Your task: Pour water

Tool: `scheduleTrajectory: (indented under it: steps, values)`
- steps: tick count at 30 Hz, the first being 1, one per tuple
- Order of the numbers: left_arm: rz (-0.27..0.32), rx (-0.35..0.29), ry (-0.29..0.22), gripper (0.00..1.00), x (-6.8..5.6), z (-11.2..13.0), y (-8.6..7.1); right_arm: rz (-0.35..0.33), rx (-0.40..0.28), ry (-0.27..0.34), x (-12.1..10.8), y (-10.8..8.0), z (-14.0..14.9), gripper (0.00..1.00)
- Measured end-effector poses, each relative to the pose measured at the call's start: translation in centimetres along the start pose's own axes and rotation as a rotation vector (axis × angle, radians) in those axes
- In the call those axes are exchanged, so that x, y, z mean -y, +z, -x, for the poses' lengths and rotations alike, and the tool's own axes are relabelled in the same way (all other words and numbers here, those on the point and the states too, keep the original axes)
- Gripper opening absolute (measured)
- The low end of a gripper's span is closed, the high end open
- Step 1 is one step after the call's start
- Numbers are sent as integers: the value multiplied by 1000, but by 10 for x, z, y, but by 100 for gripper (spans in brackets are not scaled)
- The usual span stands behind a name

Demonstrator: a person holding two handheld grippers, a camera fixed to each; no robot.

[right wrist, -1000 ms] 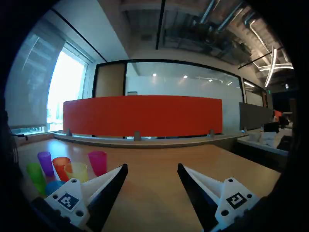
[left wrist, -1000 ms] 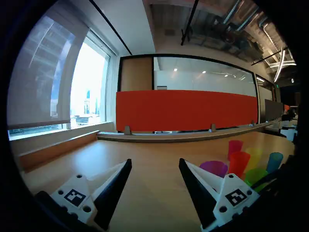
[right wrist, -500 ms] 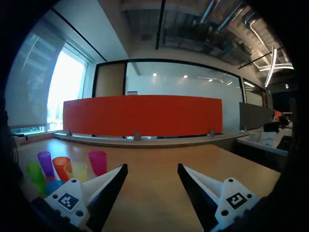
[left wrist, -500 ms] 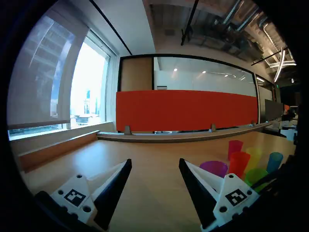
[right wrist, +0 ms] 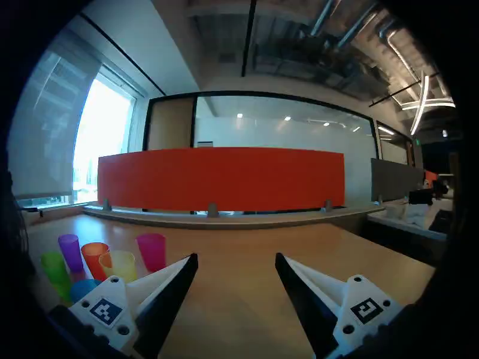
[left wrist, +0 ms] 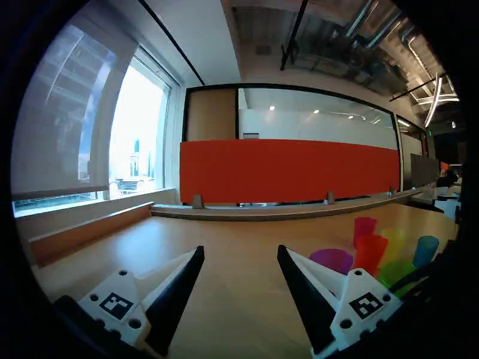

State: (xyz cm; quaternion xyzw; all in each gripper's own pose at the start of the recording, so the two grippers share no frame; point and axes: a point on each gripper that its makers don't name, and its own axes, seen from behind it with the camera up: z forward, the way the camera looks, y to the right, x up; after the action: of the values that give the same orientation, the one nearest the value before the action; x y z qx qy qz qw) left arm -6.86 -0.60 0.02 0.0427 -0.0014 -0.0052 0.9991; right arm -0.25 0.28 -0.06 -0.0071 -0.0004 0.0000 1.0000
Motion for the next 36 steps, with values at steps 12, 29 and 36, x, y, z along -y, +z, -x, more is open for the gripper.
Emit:
scheduleTrajectory:
  steps: [12,29,36]
  values:
    - [0,0,0,90,-1,0,1,0,0,0,0,0,0,100]
    - [1,2,1,90,2,-3,-1,0,0,0,1,0,0,100]
    - [2,4,1,90,2,-7,-1,0,0,0,1,0,0,100]
